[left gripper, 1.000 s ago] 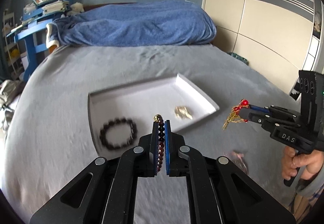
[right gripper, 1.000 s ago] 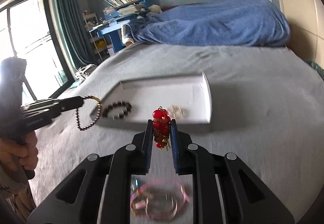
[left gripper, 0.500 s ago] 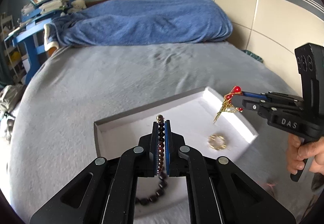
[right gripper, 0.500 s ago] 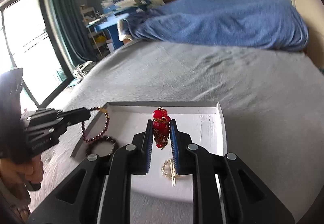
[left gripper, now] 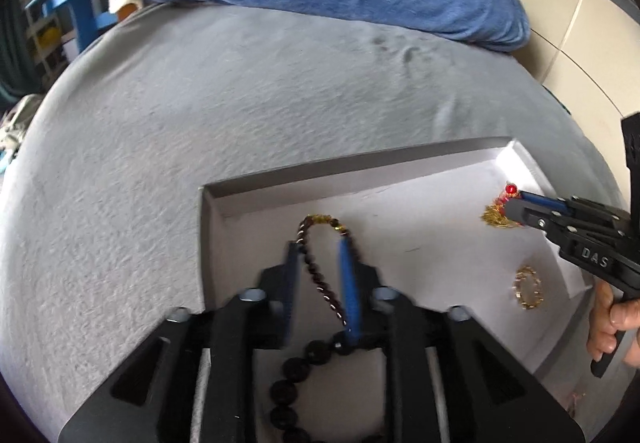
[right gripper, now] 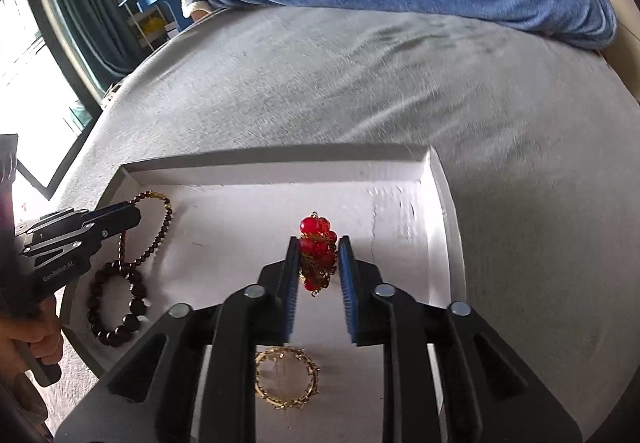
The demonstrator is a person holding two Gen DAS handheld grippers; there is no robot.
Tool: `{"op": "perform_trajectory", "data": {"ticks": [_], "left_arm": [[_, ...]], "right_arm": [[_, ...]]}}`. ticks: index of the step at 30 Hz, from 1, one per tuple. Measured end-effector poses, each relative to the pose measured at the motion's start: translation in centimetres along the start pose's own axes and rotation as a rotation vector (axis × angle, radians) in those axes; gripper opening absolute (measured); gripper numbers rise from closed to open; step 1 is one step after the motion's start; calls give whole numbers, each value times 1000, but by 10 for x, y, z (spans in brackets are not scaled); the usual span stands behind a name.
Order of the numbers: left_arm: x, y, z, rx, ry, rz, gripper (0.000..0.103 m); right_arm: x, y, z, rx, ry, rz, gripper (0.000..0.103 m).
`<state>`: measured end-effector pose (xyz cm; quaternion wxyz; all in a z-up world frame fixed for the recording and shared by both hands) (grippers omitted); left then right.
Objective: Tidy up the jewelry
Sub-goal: 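Carry the red bracelet and red charm into the tray and release both, then grasp the black hair tie with the left tool while the right tool grasps a metal bangle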
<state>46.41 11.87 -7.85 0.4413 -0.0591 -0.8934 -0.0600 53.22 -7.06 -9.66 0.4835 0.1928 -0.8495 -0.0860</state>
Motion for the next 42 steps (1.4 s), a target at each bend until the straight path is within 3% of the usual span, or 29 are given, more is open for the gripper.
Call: {"op": "perform_trajectory", "data": {"ticks": [3, 4, 13, 21, 25, 33, 42], "left_arm": [[15, 1, 3, -4, -46, -29, 66], [22, 0, 5, -14, -66, -51, 71], [84, -27, 32, -27, -196, -71, 86], [109, -48, 64, -16, -240, -109, 92], [116, -61, 88, 12, -234, -73, 93], [118, -105, 138, -30, -186, 2, 93], [128, -131, 171, -38, -169, 25, 93]], "right_arm": [[14, 0, 4, 19, -53, -9, 49], [18, 0, 6, 20, -64, -12, 51], [73, -9, 34, 37, -190, -60, 61], [114, -21, 70, 47, -281, -65, 75], [125, -32, 94, 24, -287, -70, 79], [139, -57, 147, -56, -261, -64, 81], [155, -65, 188, -110, -256, -56, 83]]}}
Point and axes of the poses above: each gripper's, at about its wrist camera, not at the fingertips, and x roughly against the way its jaws point, y to its left, z to its underside, the point moved 6 cm from there along -x, roughly the way its jaws point, and after that the axes turned 15 degrees about -x, right-handed, at the moved point
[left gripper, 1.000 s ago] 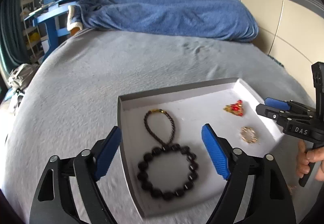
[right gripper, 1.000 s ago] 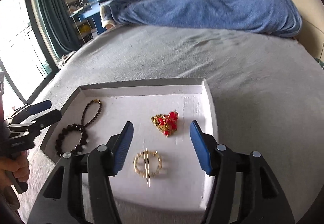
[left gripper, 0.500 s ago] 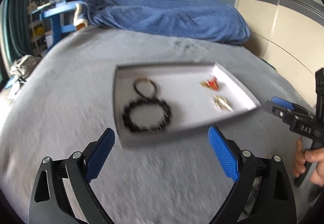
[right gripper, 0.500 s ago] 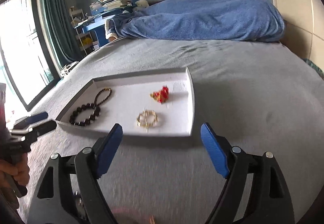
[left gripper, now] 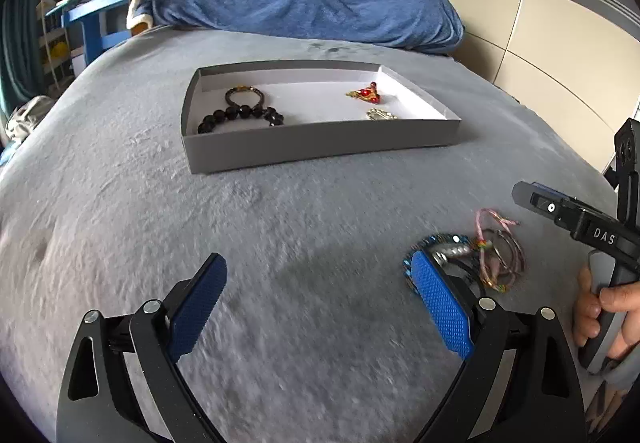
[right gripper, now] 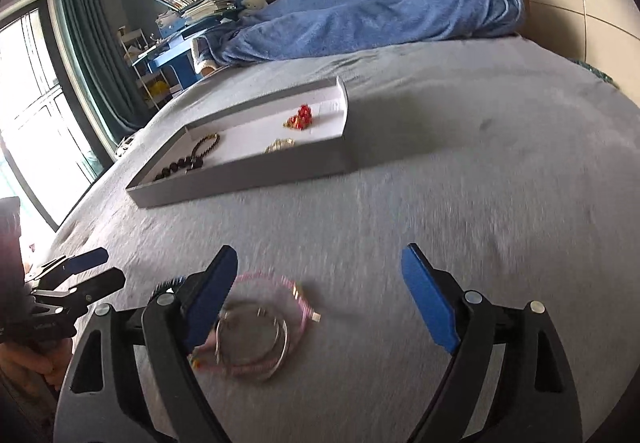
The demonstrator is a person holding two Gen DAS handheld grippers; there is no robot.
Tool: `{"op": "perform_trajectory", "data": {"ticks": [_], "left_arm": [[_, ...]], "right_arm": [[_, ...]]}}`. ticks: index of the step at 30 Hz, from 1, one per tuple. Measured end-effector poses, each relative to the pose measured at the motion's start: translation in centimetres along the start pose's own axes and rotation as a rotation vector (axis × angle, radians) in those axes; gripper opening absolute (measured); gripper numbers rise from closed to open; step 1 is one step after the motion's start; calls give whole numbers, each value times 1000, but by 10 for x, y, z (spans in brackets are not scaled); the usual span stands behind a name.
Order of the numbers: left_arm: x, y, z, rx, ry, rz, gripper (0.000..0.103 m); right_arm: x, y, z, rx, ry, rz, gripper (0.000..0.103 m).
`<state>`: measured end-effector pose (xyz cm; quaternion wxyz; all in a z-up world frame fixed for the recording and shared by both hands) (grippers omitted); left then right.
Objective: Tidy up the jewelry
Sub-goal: 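Grasp the black hair tie with the left tool while the right tool grasps a metal bangle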
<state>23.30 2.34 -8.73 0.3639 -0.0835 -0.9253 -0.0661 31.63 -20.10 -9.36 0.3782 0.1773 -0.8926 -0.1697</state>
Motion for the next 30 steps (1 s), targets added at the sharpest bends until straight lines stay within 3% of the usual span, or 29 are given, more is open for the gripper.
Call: {"op": "perform_trajectory", "data": {"ticks": [8, 11, 13, 18, 22, 24, 30], "left_arm": [[13, -32, 2, -39, -14, 83, 91], [11, -46, 3, -55, 12, 116, 76], [5, -54, 6, -59, 50, 136, 59], [-6, -64, 12, -80, 105, 147, 50], [-6, -59, 16, -61, 105, 166, 16], [-3, -55, 18, -55, 100, 172, 7], [9, -29, 23, -35, 84, 139, 5]], "right_arm": [[4, 7, 20, 28, 22, 12, 83], [6, 7, 22, 22, 27, 14, 83], [7, 5, 23, 12, 27, 12, 84], [5, -1, 21, -23, 40, 10, 84], [5, 0, 22, -9, 40, 10, 84], [5, 2, 23, 2, 47, 1, 84], [5, 12, 29, 38, 77, -23, 84]]}}
Point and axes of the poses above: each gripper's, at about its wrist camera, not at the fingertips, and x roughly against the way its jaws point, y to its left, z to its underside, the point moved 6 cm from there along -x, roughly the way its jaws point, and after that the axes turned 15 degrees about -x, right-handed, at the moved point
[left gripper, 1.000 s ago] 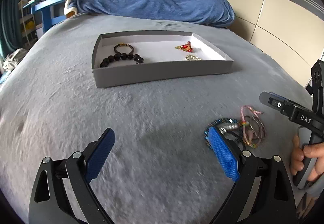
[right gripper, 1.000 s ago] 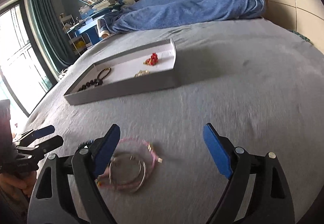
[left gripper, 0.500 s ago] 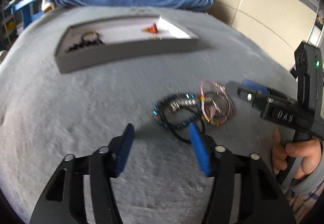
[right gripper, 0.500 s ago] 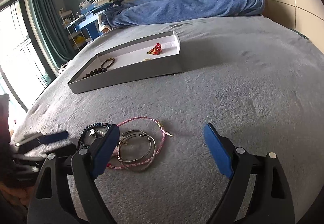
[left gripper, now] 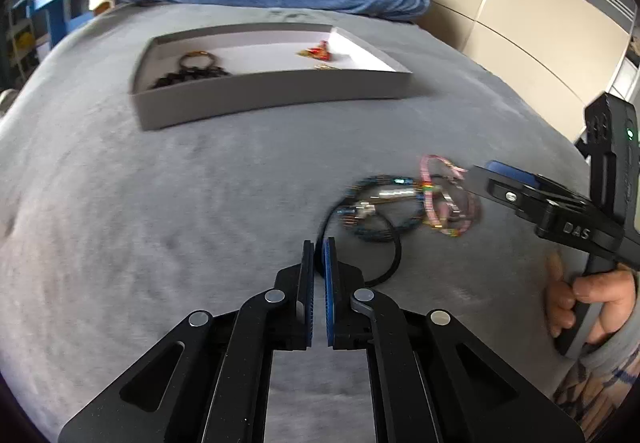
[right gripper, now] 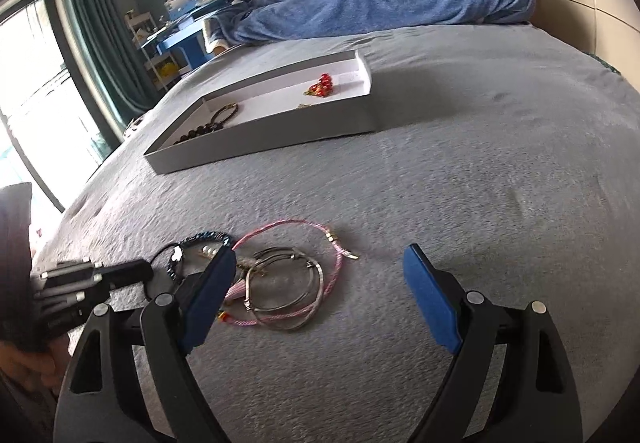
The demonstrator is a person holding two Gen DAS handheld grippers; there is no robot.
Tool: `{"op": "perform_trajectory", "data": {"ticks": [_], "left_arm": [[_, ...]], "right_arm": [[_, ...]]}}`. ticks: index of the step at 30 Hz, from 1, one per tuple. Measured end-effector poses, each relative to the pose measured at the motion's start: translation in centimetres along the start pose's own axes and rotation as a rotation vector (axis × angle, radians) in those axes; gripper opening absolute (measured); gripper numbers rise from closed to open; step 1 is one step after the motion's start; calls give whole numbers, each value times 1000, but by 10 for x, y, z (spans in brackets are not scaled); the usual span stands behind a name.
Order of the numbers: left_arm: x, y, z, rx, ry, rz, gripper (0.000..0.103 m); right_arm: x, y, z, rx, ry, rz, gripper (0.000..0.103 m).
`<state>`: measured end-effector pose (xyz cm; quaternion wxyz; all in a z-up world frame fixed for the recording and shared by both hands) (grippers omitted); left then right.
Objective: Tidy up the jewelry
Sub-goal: 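Grasp the black hair tie with the left tool while the right tool grasps a metal bangle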
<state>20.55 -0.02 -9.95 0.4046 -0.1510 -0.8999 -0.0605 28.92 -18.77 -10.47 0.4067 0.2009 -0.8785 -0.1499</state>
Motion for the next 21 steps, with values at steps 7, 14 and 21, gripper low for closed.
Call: {"op": "perform_trajectory", "data": {"ticks": [7, 14, 21], "left_arm": [[9, 32, 15, 56, 16, -37, 6], [6, 27, 16, 19, 27, -58, 14], [1, 26, 15, 14, 35, -58, 19]], "right_arm": [[4, 11, 5, 42, 1, -9, 84], [-1, 11, 10, 44, 41, 12, 73], [-10, 15, 15, 77, 80, 41, 65]]}}
Point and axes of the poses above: each gripper's, at about its wrist camera, not at the fingertips, and x roughly against the way its jaws point, y to its left, z to its underside, the point moved 6 cm from there along -x, roughly the way its jaws point, and after that the axes turned 15 degrees about -x, right-handed, at the moved point
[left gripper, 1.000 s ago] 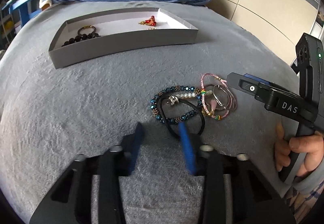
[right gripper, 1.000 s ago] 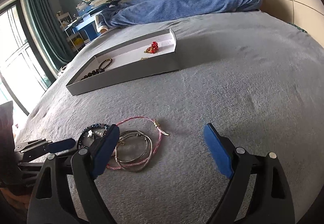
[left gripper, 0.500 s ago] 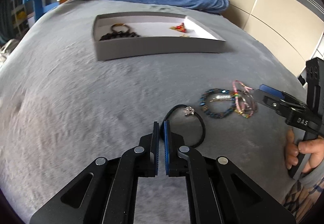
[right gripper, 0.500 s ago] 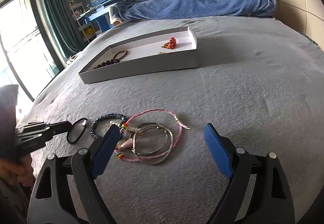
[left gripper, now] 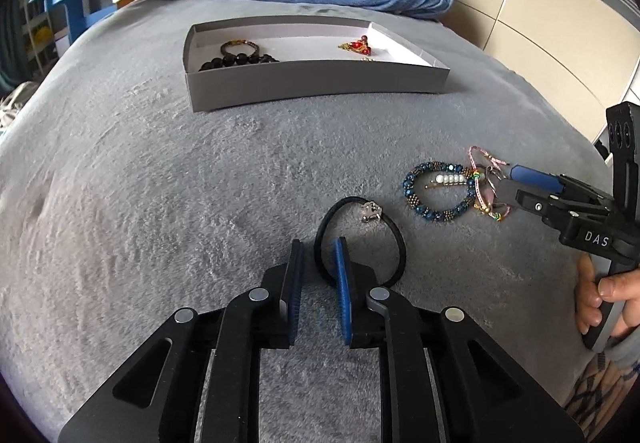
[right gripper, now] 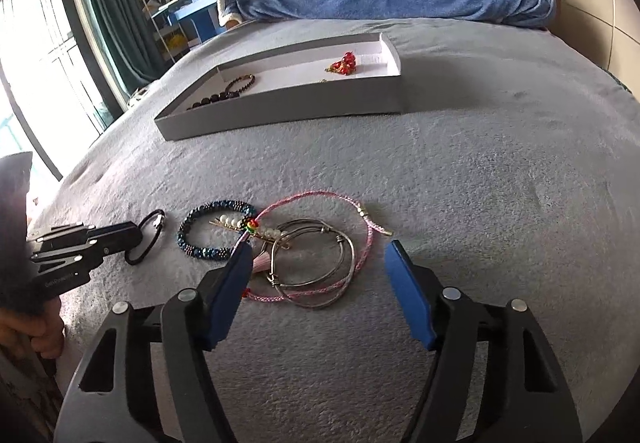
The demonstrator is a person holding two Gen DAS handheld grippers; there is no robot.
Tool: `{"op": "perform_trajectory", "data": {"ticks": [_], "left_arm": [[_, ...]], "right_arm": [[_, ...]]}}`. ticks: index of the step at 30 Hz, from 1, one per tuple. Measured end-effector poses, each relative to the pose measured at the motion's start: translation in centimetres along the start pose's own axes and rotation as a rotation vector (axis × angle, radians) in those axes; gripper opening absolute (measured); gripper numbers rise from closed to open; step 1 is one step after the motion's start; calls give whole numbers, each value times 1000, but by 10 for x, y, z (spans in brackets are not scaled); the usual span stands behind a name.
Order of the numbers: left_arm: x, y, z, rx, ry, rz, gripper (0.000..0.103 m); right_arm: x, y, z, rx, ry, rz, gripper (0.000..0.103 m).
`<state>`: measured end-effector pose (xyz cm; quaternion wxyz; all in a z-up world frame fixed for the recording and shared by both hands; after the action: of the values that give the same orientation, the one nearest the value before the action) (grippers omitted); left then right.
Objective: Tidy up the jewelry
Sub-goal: 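Grasp the black hair tie with the left tool while the right tool grasps a metal bangle, then carry the hair tie and bangle into the tray and open both tools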
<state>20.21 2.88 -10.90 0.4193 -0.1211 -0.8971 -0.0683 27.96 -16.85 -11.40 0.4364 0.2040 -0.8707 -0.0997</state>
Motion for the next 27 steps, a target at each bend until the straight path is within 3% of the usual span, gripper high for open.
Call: {"op": "perform_trajectory", "data": {"ticks": [7, 16, 22, 27], "left_arm": [[-4, -4, -4, -19, 9, -11, 26], [-3, -6, -4, -24, 5, -6, 26], [3, -9, -6, -35, -26, 24, 4], [12, -9, -11, -32, -61, 36, 4]], "right_arm": [[-6, 1, 3, 12, 26, 22, 47], [6, -5, -3, -33, -21, -38, 47], [13, -9, -8, -64, -52, -60, 47], [14, -7, -10, -57, -59, -61, 47]]}}
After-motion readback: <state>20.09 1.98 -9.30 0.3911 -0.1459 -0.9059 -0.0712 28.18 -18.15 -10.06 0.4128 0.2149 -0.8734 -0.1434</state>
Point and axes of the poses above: each gripper's, at about its wrist camera, not at the fingertips, and x roughly against the way its jaws point, y to its left, z to its underside, the point moved 6 cm from there along -x, roughly the way its jaws point, and after that the axes turned 15 degrees about -x, right-handed, at the moved point
